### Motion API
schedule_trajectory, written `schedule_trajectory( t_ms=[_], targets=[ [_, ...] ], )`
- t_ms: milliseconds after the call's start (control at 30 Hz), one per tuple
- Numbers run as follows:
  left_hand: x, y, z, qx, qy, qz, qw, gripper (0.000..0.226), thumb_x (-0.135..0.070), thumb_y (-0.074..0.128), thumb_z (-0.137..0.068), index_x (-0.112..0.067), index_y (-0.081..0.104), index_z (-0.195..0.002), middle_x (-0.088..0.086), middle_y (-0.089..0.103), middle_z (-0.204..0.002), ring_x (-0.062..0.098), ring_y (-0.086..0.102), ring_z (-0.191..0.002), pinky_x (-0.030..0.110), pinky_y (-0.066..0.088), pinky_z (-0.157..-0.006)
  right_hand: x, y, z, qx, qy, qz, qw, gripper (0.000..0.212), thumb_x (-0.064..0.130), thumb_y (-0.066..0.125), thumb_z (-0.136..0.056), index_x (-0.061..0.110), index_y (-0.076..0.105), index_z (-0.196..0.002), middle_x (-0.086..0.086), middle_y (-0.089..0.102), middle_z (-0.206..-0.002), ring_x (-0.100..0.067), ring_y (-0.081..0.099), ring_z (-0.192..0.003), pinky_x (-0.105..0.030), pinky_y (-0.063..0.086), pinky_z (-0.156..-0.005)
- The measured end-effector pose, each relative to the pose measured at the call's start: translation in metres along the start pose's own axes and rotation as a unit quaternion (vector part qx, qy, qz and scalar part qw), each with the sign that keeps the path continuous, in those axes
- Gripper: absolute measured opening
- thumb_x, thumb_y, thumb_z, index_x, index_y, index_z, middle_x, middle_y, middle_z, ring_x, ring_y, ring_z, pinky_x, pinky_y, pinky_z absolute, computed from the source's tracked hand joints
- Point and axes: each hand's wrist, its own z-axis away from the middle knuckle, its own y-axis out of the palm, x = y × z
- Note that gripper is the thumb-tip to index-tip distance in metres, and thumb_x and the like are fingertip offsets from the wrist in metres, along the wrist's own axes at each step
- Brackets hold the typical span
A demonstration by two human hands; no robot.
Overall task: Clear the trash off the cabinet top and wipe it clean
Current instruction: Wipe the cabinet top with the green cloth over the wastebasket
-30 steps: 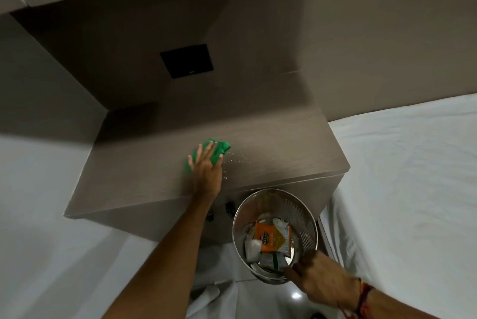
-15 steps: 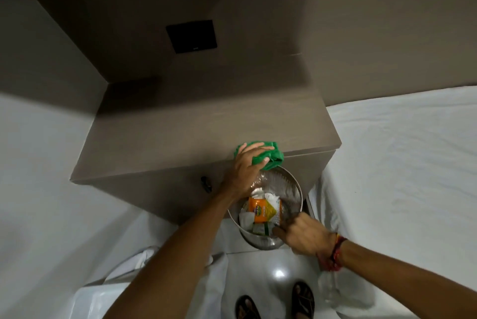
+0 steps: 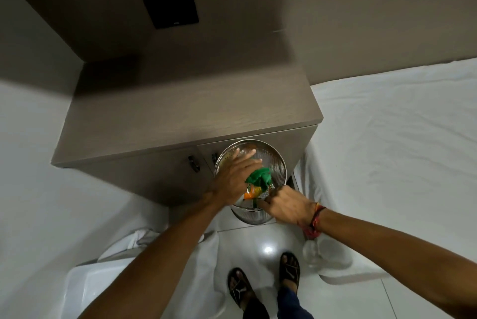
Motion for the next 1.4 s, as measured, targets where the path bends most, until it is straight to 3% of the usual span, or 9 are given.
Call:
schedule_trajectory(
  t_ms=[233, 500, 667, 833, 967, 1133, 1200, 1300, 1400],
  targets=[
    [0.005, -0.032, 0.072, -0.183, -0.214, 0.239, 0.929, 0.055, -0.035, 0.066, -0.093, -0.023, 0.049, -0.144, 0.0, 0.05, -0.151, 0.01, 0.044, -0.141, 0.033, 0.038, -0.118, 0.018, 0.007, -0.016, 0.097, 0.012, 0.036, 0.995, 0.062, 0.023, 0.017, -0.085, 0.007, 0.057, -0.13, -0.017, 0.073, -0.103, -0.037, 0.071, -0.09, -0.042, 0.059, -0.071],
    [0.022, -0.06, 0.267, -0.354, -0.447, 0.181, 0.801, 0.039, -0.002, 0.056, -0.096, -0.006, 0.055, -0.135, 0.012, 0.064, -0.132, 0.026, 0.062, -0.122, 0.049, 0.05, -0.106, 0.066, 0.028, -0.048, 0.182, 0.019, -0.036, 0.983, 0.113, 0.016, 0.085, -0.026, 0.022, 0.04, -0.13, -0.015, 0.073, -0.076, -0.028, 0.07, -0.053, -0.033, 0.056, -0.047],
    [-0.008, -0.031, 0.371, -0.272, -0.527, -0.027, 0.804, 0.053, 0.014, 0.054, -0.083, -0.003, 0.056, -0.133, 0.019, 0.062, -0.132, 0.036, 0.059, -0.123, 0.047, 0.046, -0.11, 0.091, 0.026, -0.062, 0.169, -0.015, -0.044, 0.984, 0.111, 0.012, 0.091, -0.013, 0.016, 0.048, -0.114, -0.009, 0.065, -0.052, -0.022, 0.06, -0.034, -0.026, 0.048, -0.033],
    [-0.029, 0.003, 0.411, -0.07, -0.679, -0.05, 0.729, 0.054, -0.004, 0.05, -0.095, -0.016, 0.041, -0.147, 0.006, 0.046, -0.153, 0.029, 0.037, -0.145, 0.058, 0.023, -0.12, 0.107, 0.023, -0.069, 0.203, -0.033, 0.039, 0.978, 0.095, 0.019, 0.09, -0.036, 0.015, 0.044, -0.118, -0.009, 0.067, -0.059, -0.024, 0.062, -0.041, -0.027, 0.047, -0.035],
    [-0.038, 0.016, 0.402, 0.068, -0.669, 0.107, 0.733, 0.084, -0.022, 0.062, -0.093, -0.018, 0.009, -0.159, 0.007, 0.014, -0.168, 0.027, 0.01, -0.156, 0.061, 0.007, -0.124, 0.111, 0.029, -0.069, 0.215, -0.051, 0.074, 0.972, 0.075, 0.021, 0.084, -0.05, 0.011, 0.056, -0.119, -0.01, 0.072, -0.074, -0.029, 0.069, -0.056, -0.031, 0.052, -0.045],
    [-0.037, 0.003, 0.354, -0.15, -0.657, 0.092, 0.733, 0.059, -0.013, 0.055, -0.093, -0.011, 0.037, -0.149, 0.012, 0.043, -0.155, 0.029, 0.038, -0.144, 0.048, 0.031, -0.12, 0.111, 0.032, -0.067, 0.157, -0.062, 0.038, 0.985, 0.09, 0.016, 0.089, -0.03, 0.011, 0.055, -0.113, -0.012, 0.071, -0.068, -0.028, 0.066, -0.046, -0.03, 0.054, -0.042],
    [-0.037, 0.003, 0.319, -0.179, -0.581, 0.069, 0.791, 0.048, -0.008, 0.05, -0.096, -0.013, 0.046, -0.144, 0.011, 0.052, -0.148, 0.025, 0.047, -0.137, 0.043, 0.042, -0.115, 0.112, 0.032, -0.068, 0.113, -0.054, 0.007, 0.992, 0.104, 0.015, 0.089, -0.02, 0.015, 0.051, -0.117, -0.013, 0.072, -0.077, -0.027, 0.069, -0.051, -0.03, 0.055, -0.045],
    [-0.034, 0.029, 0.25, -0.085, -0.383, 0.01, 0.92, 0.049, -0.014, 0.052, -0.097, -0.014, 0.047, -0.146, 0.008, 0.048, -0.153, 0.023, 0.042, -0.143, 0.045, 0.032, -0.121, 0.106, 0.042, -0.063, 0.128, -0.066, 0.026, 0.989, 0.077, 0.017, 0.077, -0.062, 0.015, 0.048, -0.134, -0.017, 0.069, -0.112, -0.033, 0.071, -0.089, -0.037, 0.06, -0.073],
    [-0.033, 0.065, 0.19, 0.056, -0.298, -0.051, 0.951, 0.047, -0.023, 0.058, -0.094, -0.017, 0.051, -0.141, 0.004, 0.046, -0.154, 0.023, 0.034, -0.147, 0.053, 0.018, -0.124, 0.093, 0.064, -0.052, 0.183, -0.009, -0.011, 0.983, 0.042, 0.015, 0.048, -0.095, 0.008, 0.047, -0.136, -0.011, 0.071, -0.11, -0.031, 0.071, -0.09, -0.037, 0.058, -0.076]
  ],
)
